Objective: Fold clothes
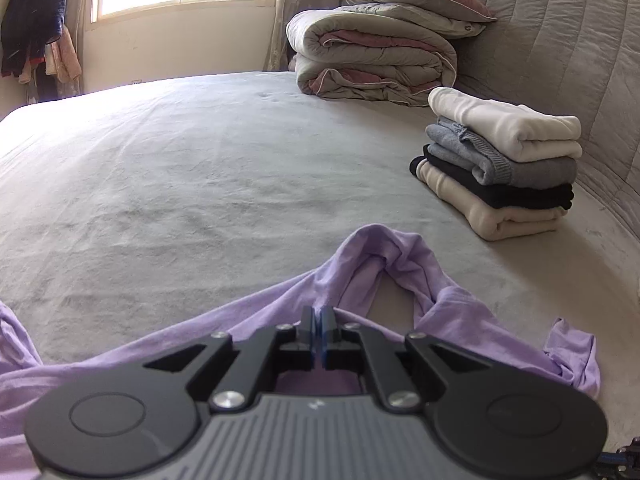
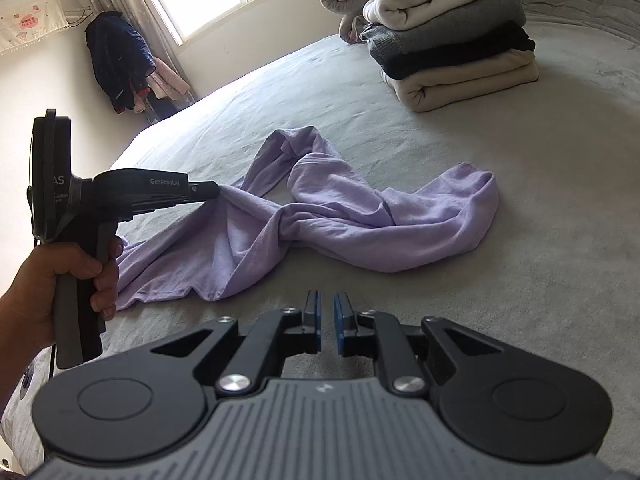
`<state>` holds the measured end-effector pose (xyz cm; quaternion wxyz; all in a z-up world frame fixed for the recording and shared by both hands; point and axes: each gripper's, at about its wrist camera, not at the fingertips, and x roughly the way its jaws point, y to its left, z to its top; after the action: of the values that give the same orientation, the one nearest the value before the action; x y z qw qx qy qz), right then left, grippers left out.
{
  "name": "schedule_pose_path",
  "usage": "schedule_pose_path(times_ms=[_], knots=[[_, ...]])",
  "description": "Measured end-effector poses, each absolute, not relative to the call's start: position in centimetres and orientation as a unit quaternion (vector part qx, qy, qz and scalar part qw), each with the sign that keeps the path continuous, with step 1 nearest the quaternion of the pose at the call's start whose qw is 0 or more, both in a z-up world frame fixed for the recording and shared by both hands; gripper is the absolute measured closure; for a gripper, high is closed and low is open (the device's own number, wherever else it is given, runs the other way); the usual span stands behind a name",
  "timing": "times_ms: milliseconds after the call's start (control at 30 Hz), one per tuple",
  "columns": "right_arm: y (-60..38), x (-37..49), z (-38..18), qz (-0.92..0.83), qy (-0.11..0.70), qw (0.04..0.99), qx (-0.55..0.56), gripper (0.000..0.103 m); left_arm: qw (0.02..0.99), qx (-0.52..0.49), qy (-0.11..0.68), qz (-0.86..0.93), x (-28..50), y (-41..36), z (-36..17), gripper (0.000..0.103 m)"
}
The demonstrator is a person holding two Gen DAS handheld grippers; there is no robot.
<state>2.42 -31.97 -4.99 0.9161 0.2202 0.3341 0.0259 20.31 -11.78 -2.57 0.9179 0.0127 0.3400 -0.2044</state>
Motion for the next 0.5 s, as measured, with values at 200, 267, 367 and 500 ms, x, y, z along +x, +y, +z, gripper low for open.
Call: schedule_pose_path(times_ms=[200, 267, 367, 500], knots=[[-30.6, 3.6, -4.9, 0.049, 0.339, 0.914, 0.217, 0.088, 0.92, -0.038, 0.328, -0.211, 18.9, -9.5, -2.7, 0.06], [-29.8, 3.9, -4.9, 0.057, 0.339, 0.915, 0.212, 0.087, 0.922, -0.042, 0.324, -0.209, 18.0, -8.3, -2.5, 0.057], [-28.6, 4.3, -4.9, 0.066, 0.339, 0.917, 0.199, 0.077, 0.926, -0.058, 0.319, -0.192, 16.6, -6.0, -2.3, 0.053], [-27.0, 4.6, -5.0, 0.072, 0.334, 0.925, 0.168, 0.069, 0.931, -0.073, 0.318, -0.164, 14.4, -2.4, -2.3, 0.052]])
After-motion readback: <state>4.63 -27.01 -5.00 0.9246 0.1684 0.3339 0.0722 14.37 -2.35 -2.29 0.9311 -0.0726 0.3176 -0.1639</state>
